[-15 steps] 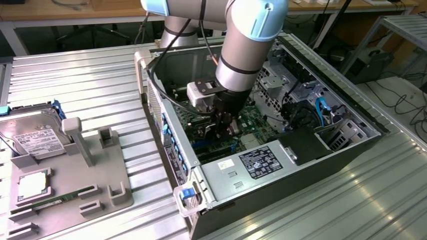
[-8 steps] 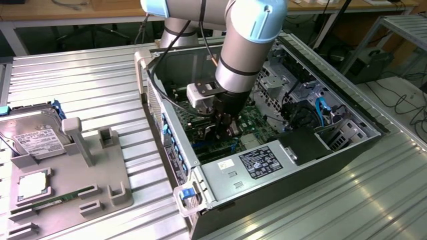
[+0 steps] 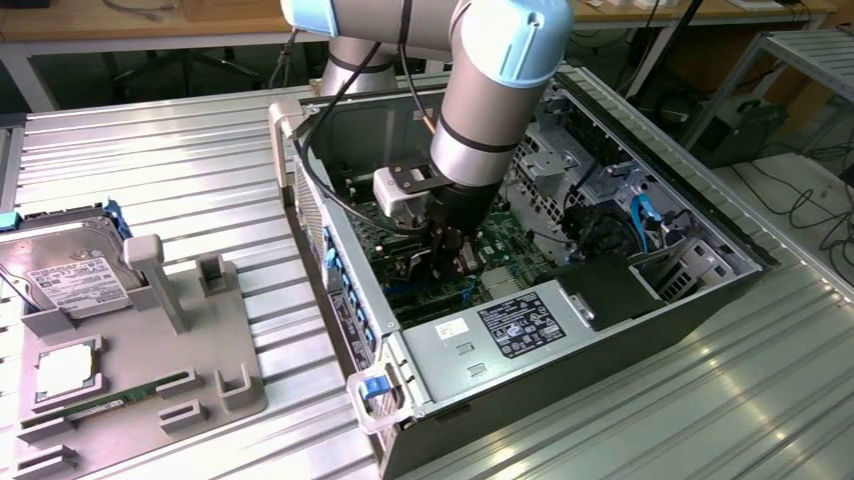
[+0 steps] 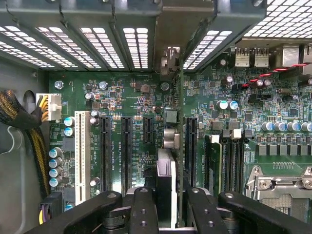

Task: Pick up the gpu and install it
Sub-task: 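Insert the gpu into the slot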

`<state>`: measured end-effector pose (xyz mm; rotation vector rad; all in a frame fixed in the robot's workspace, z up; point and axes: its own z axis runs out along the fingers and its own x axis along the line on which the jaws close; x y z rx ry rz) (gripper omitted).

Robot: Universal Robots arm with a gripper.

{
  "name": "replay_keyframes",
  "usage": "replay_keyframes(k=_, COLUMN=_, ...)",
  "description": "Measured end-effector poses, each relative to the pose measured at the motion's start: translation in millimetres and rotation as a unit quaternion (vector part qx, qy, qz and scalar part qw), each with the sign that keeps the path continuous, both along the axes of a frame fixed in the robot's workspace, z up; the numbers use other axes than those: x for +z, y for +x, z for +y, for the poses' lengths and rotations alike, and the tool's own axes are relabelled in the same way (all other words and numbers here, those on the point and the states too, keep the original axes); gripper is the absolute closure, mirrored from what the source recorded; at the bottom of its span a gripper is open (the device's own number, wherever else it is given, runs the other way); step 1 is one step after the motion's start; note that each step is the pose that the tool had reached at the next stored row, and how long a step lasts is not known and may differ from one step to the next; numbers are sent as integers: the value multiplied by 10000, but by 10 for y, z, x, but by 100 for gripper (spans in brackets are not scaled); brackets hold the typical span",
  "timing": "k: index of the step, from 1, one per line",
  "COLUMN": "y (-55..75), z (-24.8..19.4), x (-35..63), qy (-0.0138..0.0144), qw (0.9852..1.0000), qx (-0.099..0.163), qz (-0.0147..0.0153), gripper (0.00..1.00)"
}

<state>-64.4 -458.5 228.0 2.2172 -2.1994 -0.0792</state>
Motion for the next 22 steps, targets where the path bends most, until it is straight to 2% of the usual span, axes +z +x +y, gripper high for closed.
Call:
replay_keyframes(k=8, y=0, z=0, x=-2, qy=0, qw=10000, qx=0, qz=0, gripper=72)
replay_keyframes(k=14, y=-1, z=0, x=-105, qy=-1, qw=10000, qx=1, qz=1, gripper=72)
replay_keyframes(k=20, y=-1, z=0, x=-106, qy=0, qw=10000, qx=1, qz=1, gripper=72)
replay_keyframes(k=21, y=0, z=3, x=-114, qy=11, qw=10000, qx=1, qz=-4, gripper=72)
replay_keyframes(k=22, y=0, z=2, x=-111, qy=4, qw=10000, qx=1, qz=-1, gripper=71)
